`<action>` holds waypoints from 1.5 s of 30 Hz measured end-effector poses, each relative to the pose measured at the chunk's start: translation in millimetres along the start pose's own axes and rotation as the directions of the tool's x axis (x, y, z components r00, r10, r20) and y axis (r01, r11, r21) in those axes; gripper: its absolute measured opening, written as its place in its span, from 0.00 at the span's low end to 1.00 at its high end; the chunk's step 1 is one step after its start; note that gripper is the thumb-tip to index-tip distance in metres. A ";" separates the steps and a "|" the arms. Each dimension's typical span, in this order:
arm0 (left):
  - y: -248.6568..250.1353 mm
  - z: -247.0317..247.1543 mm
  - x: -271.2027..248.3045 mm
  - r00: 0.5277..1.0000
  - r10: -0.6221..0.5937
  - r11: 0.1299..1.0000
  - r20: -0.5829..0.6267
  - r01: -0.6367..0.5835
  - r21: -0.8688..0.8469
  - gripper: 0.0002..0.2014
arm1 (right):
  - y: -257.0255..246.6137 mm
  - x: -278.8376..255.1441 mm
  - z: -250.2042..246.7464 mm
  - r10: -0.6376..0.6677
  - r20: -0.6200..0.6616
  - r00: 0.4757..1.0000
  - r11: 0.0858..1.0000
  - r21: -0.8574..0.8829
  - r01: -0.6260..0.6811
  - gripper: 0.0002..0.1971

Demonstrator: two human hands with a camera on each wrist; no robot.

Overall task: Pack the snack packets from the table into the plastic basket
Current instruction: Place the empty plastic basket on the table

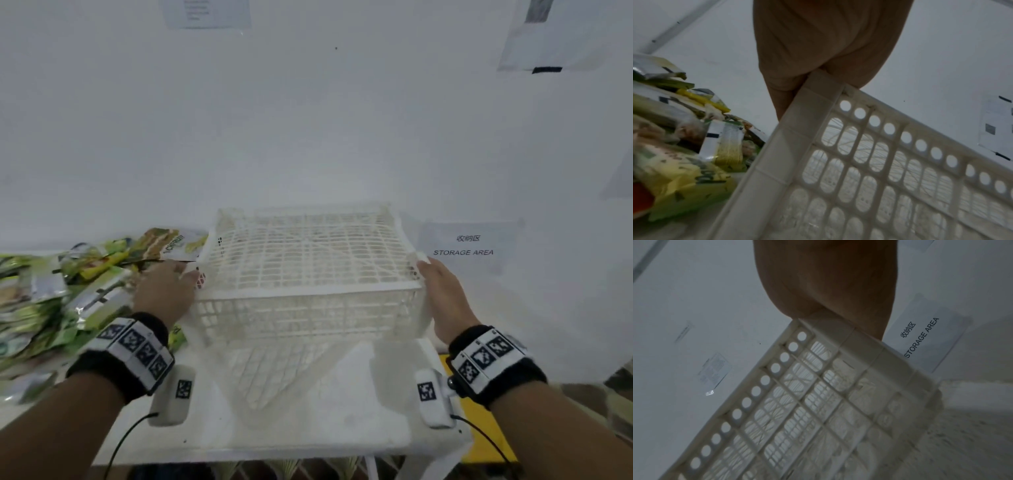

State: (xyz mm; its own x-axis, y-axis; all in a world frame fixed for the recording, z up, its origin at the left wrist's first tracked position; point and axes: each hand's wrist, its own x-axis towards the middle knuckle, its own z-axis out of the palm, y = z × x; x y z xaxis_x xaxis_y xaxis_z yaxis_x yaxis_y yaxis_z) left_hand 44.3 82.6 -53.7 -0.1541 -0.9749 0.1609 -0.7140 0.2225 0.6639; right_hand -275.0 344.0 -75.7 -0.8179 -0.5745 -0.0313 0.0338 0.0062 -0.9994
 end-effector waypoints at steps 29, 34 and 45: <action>45.5 -87.5 16.1 0.874 0.262 0.481 0.409 0.249 -0.840 0.41 | -77.3 3.3 -11.9 -0.258 0.121 0.958 0.882 0.435 0.182 0.35; 39.9 -86.8 13.4 0.835 0.293 0.491 0.465 0.286 -0.823 0.37 | -77.8 -4.8 -15.6 -0.273 0.269 0.924 0.918 0.361 0.167 0.39; 0.2 -59.7 23.5 0.787 0.246 0.846 0.565 0.109 -0.521 0.33 | -34.9 14.2 -30.7 0.029 0.293 0.956 0.923 0.359 -0.138 0.28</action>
State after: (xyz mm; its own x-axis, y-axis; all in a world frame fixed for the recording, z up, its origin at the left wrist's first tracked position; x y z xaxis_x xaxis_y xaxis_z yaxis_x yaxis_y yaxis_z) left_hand 81.3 60.4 -6.2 -0.6832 -0.7199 -0.1224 -0.2650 0.0883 0.9602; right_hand -305.4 360.7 -41.7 -0.6124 -0.7887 -0.0544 0.3497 -0.2086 -0.9133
